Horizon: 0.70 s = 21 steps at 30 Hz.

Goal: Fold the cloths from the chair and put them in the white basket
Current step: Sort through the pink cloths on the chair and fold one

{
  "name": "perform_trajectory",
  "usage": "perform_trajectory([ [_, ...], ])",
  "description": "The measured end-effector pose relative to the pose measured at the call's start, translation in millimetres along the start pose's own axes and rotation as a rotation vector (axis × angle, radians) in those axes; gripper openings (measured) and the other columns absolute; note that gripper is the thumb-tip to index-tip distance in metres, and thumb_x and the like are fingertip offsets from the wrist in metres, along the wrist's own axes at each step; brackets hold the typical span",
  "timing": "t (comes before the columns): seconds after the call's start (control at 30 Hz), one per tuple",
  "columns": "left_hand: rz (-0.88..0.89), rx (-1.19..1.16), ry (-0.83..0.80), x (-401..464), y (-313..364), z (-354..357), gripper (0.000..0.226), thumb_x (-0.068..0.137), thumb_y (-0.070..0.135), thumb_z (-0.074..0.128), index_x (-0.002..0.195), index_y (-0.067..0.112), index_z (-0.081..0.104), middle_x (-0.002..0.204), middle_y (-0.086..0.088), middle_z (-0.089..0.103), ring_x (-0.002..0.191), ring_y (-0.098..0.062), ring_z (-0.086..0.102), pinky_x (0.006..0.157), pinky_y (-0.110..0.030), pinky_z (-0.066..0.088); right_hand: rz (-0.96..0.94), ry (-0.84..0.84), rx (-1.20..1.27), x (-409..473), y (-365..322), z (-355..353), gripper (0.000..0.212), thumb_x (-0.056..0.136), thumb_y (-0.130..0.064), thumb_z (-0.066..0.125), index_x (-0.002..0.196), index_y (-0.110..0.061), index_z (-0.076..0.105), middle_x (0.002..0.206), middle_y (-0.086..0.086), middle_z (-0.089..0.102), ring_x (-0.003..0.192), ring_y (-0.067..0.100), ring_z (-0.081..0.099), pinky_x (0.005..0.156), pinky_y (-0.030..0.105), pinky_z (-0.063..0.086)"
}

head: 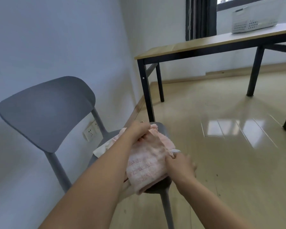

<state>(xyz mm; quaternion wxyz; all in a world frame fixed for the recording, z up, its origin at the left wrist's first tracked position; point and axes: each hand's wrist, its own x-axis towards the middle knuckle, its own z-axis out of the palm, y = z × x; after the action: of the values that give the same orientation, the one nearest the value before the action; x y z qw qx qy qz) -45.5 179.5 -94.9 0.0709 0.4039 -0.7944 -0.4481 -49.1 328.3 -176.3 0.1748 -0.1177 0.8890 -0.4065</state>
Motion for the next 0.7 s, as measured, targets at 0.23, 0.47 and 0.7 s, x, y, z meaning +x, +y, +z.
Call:
perform_trajectory([
  [0.23, 0.034, 0.526, 0.034, 37.9, -21.2, 11.0, 0.027, 0.079, 0.040, 0.046, 0.088, 0.019, 0.060, 0.105, -0.008, 0.064, 0.102, -0.027, 0.056, 0.094, -0.040, 0.046, 0.001, -0.153, 0.222, 20.2, 18.3, -2.8, 0.008, 0.087, -0.015, 0.042, 0.081, -0.010, 0.045, 0.102, 0.014, 0.050, 0.065, 0.019, 0.042, 0.048, 0.026, 0.028],
  [0.47, 0.203, 0.750, 0.029, 55.2, -26.3, 16.9, 0.024, 0.092, 0.032, 0.043, 0.096, 0.013, 0.056, 0.093, -0.005, 0.062, 0.083, -0.020, 0.053, 0.069, -0.031, 0.040, -0.048, -0.155, 0.397, 20.0, 17.2, -6.3, 0.014, 0.091, -0.012, 0.043, 0.079, -0.019, 0.042, 0.082, -0.004, 0.052, 0.067, 0.009, 0.046, 0.055, 0.025, 0.035],
  [0.7, 0.300, 0.758, 0.099, 42.9, -29.0, -5.0, 0.030, 0.095, 0.041, 0.042, 0.100, 0.015, 0.058, 0.100, -0.004, 0.063, 0.085, -0.018, 0.054, 0.070, -0.032, 0.041, 0.067, -0.121, 0.611, 29.0, 10.9, -17.0, 0.013, 0.095, -0.023, 0.047, 0.085, -0.015, 0.047, 0.092, 0.002, 0.055, 0.084, 0.019, 0.054, 0.085, 0.042, 0.050],
])
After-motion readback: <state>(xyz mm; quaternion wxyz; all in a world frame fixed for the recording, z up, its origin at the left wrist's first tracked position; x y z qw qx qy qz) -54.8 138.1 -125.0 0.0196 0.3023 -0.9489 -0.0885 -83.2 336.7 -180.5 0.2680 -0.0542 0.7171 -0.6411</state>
